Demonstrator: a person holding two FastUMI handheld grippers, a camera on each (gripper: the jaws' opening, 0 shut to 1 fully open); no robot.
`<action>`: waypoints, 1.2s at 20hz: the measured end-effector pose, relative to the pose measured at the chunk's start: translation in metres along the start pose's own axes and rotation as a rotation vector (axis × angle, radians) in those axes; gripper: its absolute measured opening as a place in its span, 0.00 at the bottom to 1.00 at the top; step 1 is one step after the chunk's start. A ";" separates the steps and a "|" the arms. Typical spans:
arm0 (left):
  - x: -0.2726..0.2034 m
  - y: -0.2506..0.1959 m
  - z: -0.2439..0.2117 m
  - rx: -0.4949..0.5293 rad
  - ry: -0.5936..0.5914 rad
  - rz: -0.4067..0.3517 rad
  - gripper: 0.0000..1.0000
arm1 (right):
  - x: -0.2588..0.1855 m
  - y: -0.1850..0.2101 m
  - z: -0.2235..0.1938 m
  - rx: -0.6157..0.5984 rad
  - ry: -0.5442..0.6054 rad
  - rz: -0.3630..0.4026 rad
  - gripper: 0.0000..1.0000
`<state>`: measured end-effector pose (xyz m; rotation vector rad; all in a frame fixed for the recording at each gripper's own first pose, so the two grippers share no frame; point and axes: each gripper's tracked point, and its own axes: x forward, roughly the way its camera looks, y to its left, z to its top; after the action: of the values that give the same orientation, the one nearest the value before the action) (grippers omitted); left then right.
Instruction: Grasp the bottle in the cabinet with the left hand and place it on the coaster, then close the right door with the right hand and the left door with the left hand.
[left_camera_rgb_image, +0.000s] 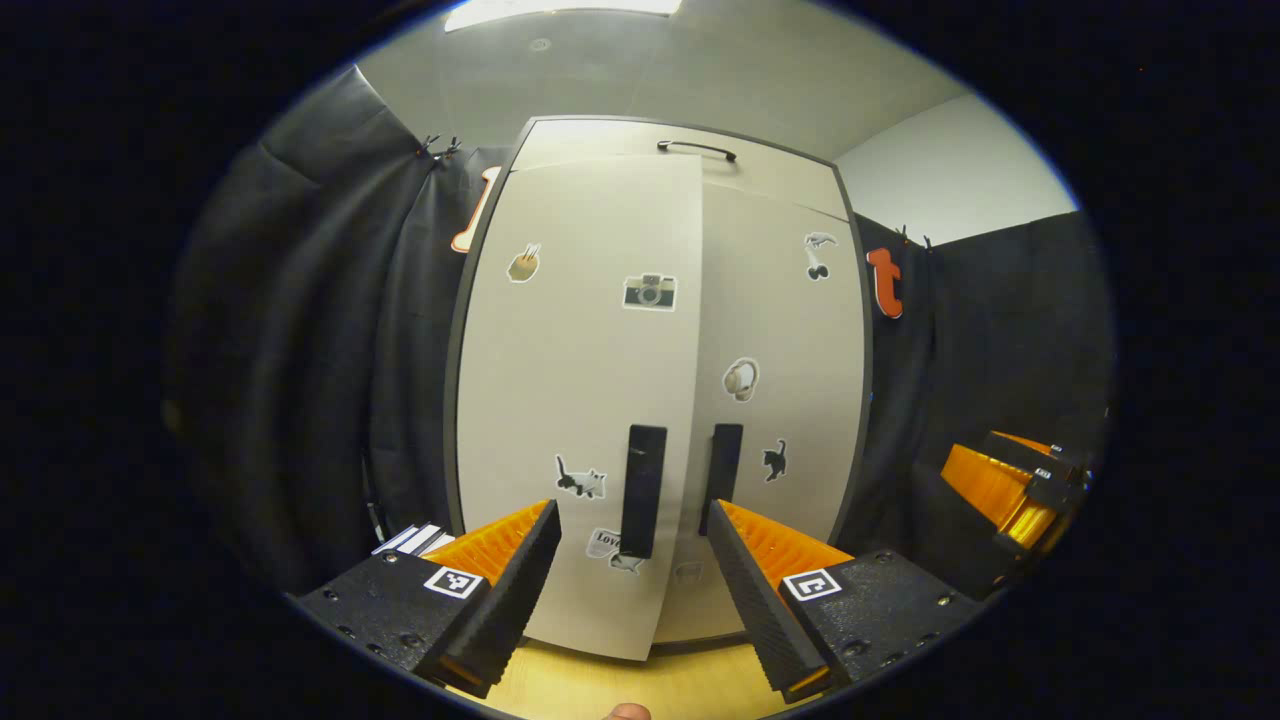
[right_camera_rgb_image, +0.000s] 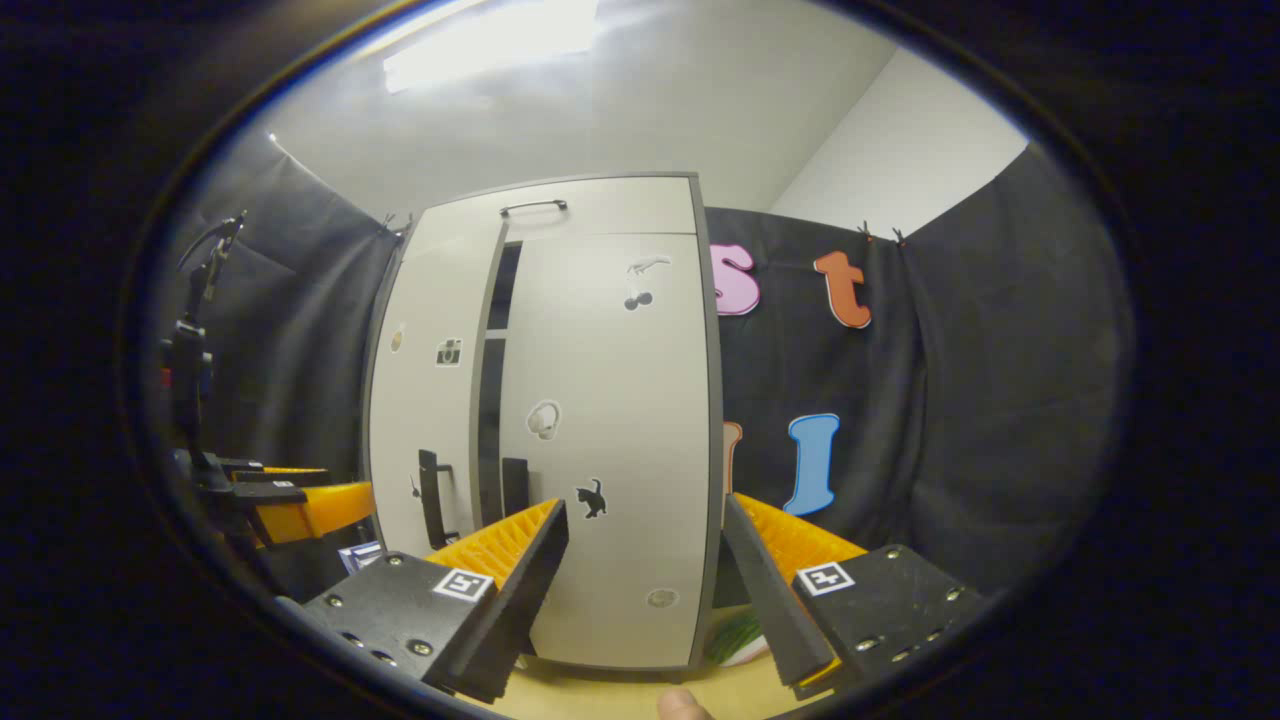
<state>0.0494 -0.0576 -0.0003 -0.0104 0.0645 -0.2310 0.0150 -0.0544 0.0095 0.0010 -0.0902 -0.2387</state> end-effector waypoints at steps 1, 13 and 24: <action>0.001 -0.007 0.005 0.005 -0.010 -0.009 0.93 | -0.002 -0.005 0.000 -0.005 0.001 -0.002 0.95; 0.001 -0.069 0.019 0.034 -0.048 -0.046 0.93 | -0.008 -0.044 0.009 -0.023 -0.013 0.016 0.95; 0.002 -0.101 0.017 0.036 -0.040 -0.036 0.93 | -0.008 -0.073 0.013 -0.031 -0.016 0.034 0.95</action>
<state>0.0296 -0.1568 0.0182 0.0200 0.0204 -0.2681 -0.0108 -0.1235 0.0208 -0.0336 -0.1026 -0.2062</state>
